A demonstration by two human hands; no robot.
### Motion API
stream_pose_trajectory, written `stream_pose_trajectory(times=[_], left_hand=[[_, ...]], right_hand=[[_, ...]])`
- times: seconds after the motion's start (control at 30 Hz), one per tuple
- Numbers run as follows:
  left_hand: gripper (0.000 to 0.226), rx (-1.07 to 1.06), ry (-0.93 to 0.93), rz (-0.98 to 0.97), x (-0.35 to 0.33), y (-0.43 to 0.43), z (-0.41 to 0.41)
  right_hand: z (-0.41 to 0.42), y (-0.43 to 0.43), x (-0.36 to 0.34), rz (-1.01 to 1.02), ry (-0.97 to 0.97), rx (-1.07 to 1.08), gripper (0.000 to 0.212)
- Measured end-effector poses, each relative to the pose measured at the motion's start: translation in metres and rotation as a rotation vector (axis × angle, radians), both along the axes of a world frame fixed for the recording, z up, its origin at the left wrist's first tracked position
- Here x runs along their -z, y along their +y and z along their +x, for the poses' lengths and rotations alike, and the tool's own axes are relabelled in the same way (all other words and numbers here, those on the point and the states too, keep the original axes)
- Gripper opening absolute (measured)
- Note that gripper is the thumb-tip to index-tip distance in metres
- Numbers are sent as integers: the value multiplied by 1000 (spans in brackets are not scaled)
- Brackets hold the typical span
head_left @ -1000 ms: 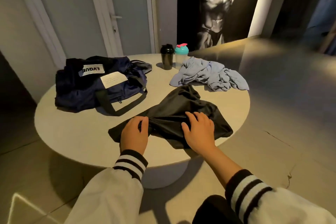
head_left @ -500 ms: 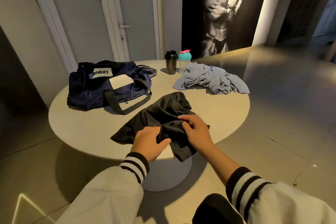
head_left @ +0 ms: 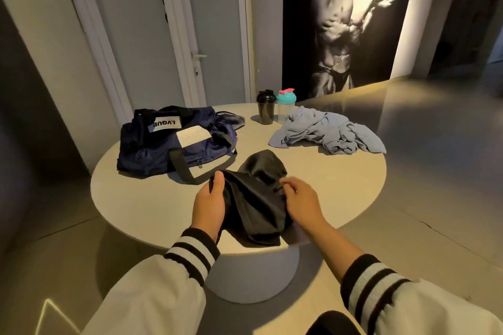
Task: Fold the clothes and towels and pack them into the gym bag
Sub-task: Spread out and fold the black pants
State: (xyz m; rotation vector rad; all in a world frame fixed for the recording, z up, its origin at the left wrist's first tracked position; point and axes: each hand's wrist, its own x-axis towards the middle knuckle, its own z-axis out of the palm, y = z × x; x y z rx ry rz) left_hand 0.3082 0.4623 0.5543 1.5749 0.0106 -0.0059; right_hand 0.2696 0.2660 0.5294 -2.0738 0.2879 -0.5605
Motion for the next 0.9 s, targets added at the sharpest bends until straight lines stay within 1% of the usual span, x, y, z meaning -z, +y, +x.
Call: stream_pose_trajectory(times=[0.03,0.07,0.1,0.2,0.27,0.33,0.4,0.47,0.53,0.6,0.67,0.7,0.73,0.77,0.8,0.83,0.9], left_hand=[[58,-28,-9,-16,-2,3,1],[59,-55,-2,-41,-3,6,4],[59,-86,16,-68,-3,9,7],[57,-116,92,-130,0,14,13],[56,-100,130,-148,4,12,11],[55,-21,187,-168,10,9,7],[52,97,224,-130,16,6,1],[50,170,199,-17,19,1,-3],[48,206,129,58,19,-4,-5],[43,241,66,102,18,-10,-7],[49,294,84,126,18,-19,-13],[50,341,119,101,16,-26,-17],[47,399,162,41,16,-33,-23],[43,439,213,-49,15,-39,-28],[41,435,248,-142,15,-43,-30],[41,386,260,-220,16,-43,-31],[44,200,231,-319,19,-34,-27]], right_hand=[[1,-2,-3,38,-74,77,31],[3,-3,-7,34,-108,95,34],[4,-3,-10,-22,-85,65,38],[6,4,-8,-236,92,-60,49],[6,9,1,-301,210,-99,57],[7,12,11,-329,329,-114,64],[8,15,17,-341,353,-82,60],[10,14,19,-294,290,-61,47],[12,13,15,-187,220,-54,36],[16,11,6,-49,113,34,32],[14,12,-12,108,-140,198,34],[12,15,-25,108,-294,251,37],[11,19,-34,40,-415,235,40],[12,23,-41,-49,-478,147,42],[15,27,-45,-108,-475,1,42],[16,31,-48,-111,-398,-164,40],[17,35,-48,-22,-164,-422,38]])
